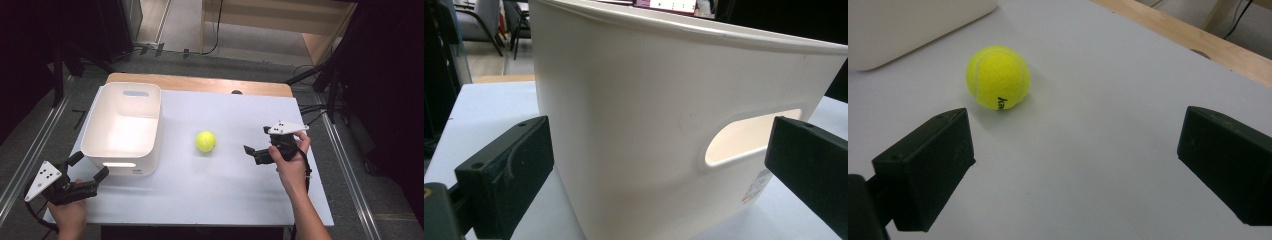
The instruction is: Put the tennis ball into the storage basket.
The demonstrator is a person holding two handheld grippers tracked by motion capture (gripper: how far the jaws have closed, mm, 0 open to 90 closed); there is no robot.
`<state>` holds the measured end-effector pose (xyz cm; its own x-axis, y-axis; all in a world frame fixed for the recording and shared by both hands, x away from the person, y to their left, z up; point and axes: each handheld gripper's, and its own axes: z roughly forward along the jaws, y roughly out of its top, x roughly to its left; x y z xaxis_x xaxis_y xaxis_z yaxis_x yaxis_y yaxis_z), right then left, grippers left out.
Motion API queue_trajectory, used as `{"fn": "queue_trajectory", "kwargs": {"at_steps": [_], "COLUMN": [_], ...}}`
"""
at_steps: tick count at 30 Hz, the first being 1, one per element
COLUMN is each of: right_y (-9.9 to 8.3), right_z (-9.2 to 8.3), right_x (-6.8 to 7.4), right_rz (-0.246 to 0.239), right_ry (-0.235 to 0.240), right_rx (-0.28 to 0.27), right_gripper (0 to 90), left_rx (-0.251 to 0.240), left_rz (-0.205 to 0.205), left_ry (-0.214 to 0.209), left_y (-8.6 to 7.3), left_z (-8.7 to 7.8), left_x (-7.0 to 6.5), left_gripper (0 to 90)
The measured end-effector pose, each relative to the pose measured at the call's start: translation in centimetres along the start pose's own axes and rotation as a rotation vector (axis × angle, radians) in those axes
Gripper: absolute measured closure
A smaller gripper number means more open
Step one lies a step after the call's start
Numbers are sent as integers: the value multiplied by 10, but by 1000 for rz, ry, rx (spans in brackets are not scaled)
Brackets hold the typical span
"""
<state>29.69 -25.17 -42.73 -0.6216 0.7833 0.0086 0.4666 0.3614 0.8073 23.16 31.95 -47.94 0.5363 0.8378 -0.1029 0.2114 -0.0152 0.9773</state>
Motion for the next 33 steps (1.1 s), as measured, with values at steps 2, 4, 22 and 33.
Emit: {"fn": "queue_trajectory", "kwargs": {"at_steps": [2, 4, 22, 33], "right_y": [3, 6, 25, 35], "right_z": [1, 2, 20, 31], "right_x": [0, 1, 3, 5], "right_rz": [-1, -4, -34, -39], "right_ry": [6, 6, 30, 47], "right_rx": [4, 5, 52, 92], "right_gripper": [1, 1, 1, 1], "left_rx": [1, -1, -3, -3], "left_rz": [1, 0, -1, -2], "left_ry": [0, -1, -4, -4], "left_y": [0, 0, 0, 0], "left_z": [0, 0, 0, 0], "left_x": [0, 0, 0, 0], "left_gripper": [0, 0, 0, 0]}}
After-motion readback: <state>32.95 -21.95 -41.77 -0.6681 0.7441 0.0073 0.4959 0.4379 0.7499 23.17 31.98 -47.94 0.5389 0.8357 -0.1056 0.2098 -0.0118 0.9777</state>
